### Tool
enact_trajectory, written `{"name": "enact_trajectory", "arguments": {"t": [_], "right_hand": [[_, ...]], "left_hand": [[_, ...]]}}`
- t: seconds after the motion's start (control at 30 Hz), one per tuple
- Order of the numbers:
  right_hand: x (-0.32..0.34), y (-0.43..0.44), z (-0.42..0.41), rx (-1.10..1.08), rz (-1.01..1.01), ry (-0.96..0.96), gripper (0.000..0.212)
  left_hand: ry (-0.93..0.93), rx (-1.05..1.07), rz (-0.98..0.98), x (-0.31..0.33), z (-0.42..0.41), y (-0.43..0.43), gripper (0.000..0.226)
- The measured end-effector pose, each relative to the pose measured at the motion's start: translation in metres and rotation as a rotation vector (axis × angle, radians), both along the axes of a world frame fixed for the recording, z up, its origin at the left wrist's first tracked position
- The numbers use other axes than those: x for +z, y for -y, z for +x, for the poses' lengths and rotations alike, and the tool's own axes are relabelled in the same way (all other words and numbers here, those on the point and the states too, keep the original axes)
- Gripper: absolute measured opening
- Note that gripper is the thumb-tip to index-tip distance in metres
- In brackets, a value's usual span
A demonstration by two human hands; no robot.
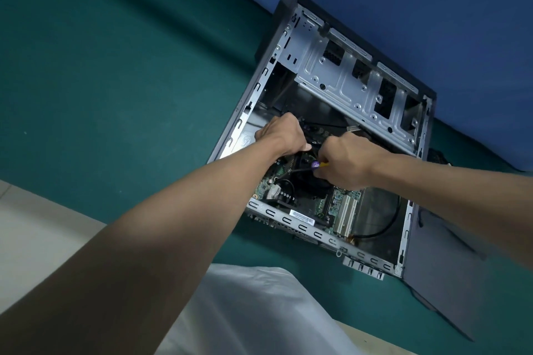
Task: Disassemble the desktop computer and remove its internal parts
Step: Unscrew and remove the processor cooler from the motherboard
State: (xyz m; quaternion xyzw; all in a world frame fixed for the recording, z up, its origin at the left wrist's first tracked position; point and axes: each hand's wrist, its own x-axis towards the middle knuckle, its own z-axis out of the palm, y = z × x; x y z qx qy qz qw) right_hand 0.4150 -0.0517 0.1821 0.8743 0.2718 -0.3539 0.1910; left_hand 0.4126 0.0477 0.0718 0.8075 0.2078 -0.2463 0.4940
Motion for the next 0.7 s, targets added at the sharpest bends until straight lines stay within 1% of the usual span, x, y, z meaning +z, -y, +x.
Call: {"name": "enact_trajectory", "arguments": {"t": [0.1,0.2,0.23,0.27,0.33,0.37,0.4,0.43,0.5,0.6,0.7], "right_hand": [[0.006,0.020,0.000,-0.005,0.101,0.044,0.031],[0.008,0.050,-0.003,-0.183,0.308,0.080,0.025],[0.006,0.063,-0.006,-0.271,0.390,0.130,0.024],[0.001,0.075,-0.011,-0.351,0.475,0.219,0.023],[-0.012,0.100,-0.025,-0.405,0.595,0.480,0.023],[-0.019,0.111,-0.033,-0.406,0.613,0.584,0.023],[-0.027,0.120,-0.040,-0.413,0.611,0.645,0.023],[-0.034,0.127,-0.048,-0.425,0.595,0.666,0.023],[-0.048,0.137,-0.059,-0.420,0.592,0.684,0.023],[-0.054,0.140,-0.060,-0.484,0.755,0.723,0.020],[-0.053,0.141,-0.057,-0.582,0.876,0.678,0.020]], "left_hand": [[-0.005,-0.004,-0.047,-0.003,-0.001,0.000,0.008],[-0.008,-0.034,-0.107,-0.004,-0.006,-0.001,0.007],[-0.011,-0.040,-0.126,-0.004,-0.007,-0.001,0.007],[-0.014,-0.040,-0.139,-0.006,-0.008,-0.001,0.008],[-0.005,-0.034,-0.134,-0.008,-0.010,0.000,0.011],[0.007,-0.033,-0.113,-0.008,-0.011,0.001,0.013],[0.020,-0.034,-0.084,-0.007,-0.011,0.003,0.014],[0.032,-0.039,-0.045,-0.006,-0.012,0.005,0.015],[0.049,-0.043,0.038,-0.003,-0.014,0.011,0.014],[0.063,-0.040,0.182,0.004,-0.017,0.024,0.009],[0.064,-0.023,0.333,0.014,-0.024,0.041,0.016]]}}
